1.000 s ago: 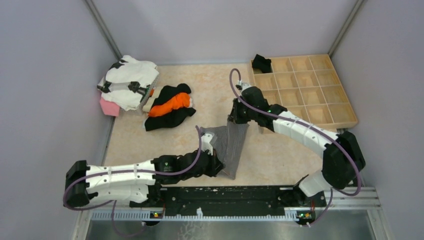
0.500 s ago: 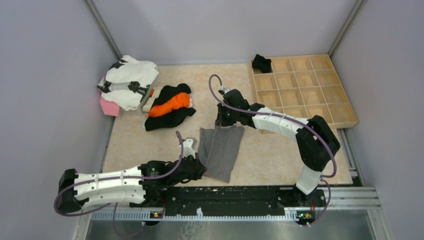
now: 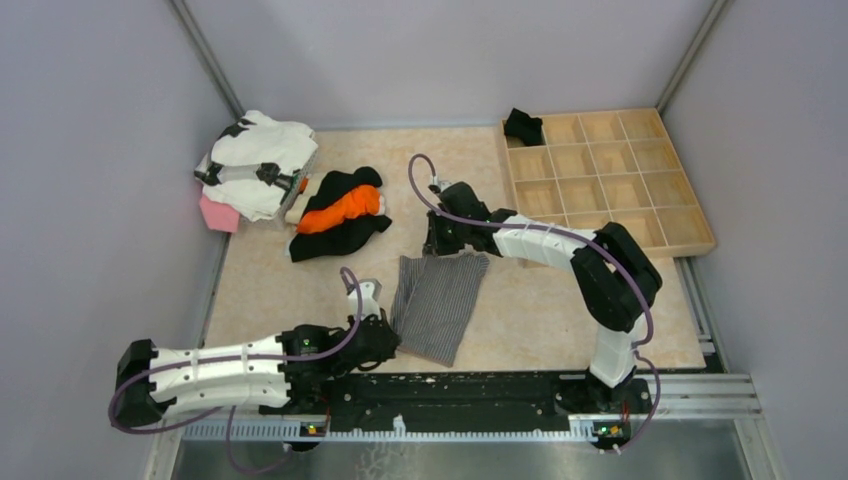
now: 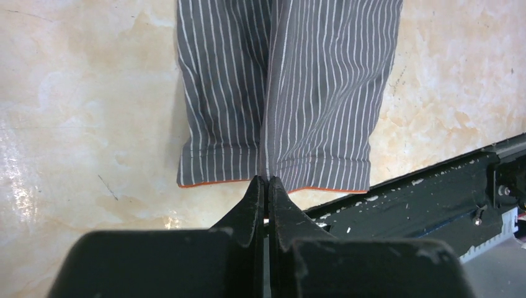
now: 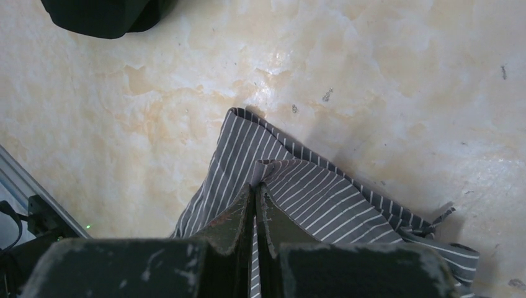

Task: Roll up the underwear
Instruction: Fold the underwear at the center of the board.

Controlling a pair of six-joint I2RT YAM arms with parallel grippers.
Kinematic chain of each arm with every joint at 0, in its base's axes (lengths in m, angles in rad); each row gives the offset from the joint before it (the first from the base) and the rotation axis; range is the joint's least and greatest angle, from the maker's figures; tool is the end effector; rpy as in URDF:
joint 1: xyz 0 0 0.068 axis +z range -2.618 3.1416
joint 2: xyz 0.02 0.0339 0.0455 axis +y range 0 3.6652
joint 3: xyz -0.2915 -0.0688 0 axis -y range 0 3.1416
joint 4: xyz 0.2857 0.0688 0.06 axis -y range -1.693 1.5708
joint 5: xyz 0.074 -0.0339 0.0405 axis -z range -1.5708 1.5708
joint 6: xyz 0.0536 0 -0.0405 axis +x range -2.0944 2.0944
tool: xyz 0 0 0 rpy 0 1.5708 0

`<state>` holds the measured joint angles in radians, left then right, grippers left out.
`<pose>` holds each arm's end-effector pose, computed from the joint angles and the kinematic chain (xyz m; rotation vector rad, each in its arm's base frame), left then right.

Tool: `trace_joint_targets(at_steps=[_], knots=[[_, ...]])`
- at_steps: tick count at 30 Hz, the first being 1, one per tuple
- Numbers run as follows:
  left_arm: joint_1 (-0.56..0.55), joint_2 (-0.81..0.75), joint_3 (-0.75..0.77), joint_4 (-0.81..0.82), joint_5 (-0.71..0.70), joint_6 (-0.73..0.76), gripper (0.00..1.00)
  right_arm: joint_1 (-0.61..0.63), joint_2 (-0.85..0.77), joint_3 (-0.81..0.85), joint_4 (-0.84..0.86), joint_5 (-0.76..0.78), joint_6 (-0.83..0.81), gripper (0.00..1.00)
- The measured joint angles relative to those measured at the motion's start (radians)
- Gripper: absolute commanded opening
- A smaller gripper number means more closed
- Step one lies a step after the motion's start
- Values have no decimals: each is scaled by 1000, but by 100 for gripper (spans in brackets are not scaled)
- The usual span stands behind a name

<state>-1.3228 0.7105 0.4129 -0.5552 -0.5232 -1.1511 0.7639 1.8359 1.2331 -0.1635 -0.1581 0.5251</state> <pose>0.0674 -0.1573 0.1865 -0.0338 2.3656 -0.6281 0.3243 0.3224 0.1942 -0.3775 2.4466 0.7891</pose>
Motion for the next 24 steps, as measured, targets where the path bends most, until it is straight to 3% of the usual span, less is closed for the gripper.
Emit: trace_joint_targets(at_steps=[8, 11, 19, 24], knots=[[0, -2, -26, -8, -18, -35, 0, 0, 43, 13, 50, -52, 0, 0], [0, -1, -32, -23, -23, -56, 6, 0, 58, 13, 67, -73, 1, 1], [0, 26, -35, -57, -29, -97, 28, 2, 91, 33, 86, -101, 9, 25], [0, 32, -35, -102, -43, -139, 35, 2, 91, 34, 114, -133, 14, 30]])
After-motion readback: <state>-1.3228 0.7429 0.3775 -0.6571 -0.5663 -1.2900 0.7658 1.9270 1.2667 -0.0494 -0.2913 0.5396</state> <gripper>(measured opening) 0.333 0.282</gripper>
